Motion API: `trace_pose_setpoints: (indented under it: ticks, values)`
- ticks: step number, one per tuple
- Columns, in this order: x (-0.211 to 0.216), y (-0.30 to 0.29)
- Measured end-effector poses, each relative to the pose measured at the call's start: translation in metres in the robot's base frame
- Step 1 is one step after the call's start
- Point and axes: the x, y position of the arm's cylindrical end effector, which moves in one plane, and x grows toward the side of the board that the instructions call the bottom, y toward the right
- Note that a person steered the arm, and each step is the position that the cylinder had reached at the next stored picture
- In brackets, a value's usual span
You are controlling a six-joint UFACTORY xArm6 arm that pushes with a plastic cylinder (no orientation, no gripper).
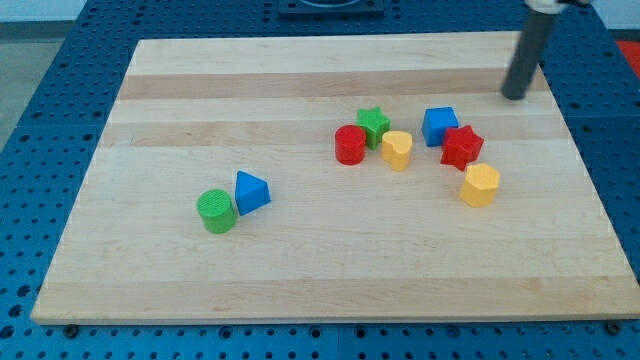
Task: Push the blue cube along with the green star above the blue triangle
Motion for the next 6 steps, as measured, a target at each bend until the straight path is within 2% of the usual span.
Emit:
trace_pose_setpoints:
  ticks: [2,3,6]
  values:
    - [0.041,-0.001]
    - [0.05,-0.029]
    - [0.05,-0.23]
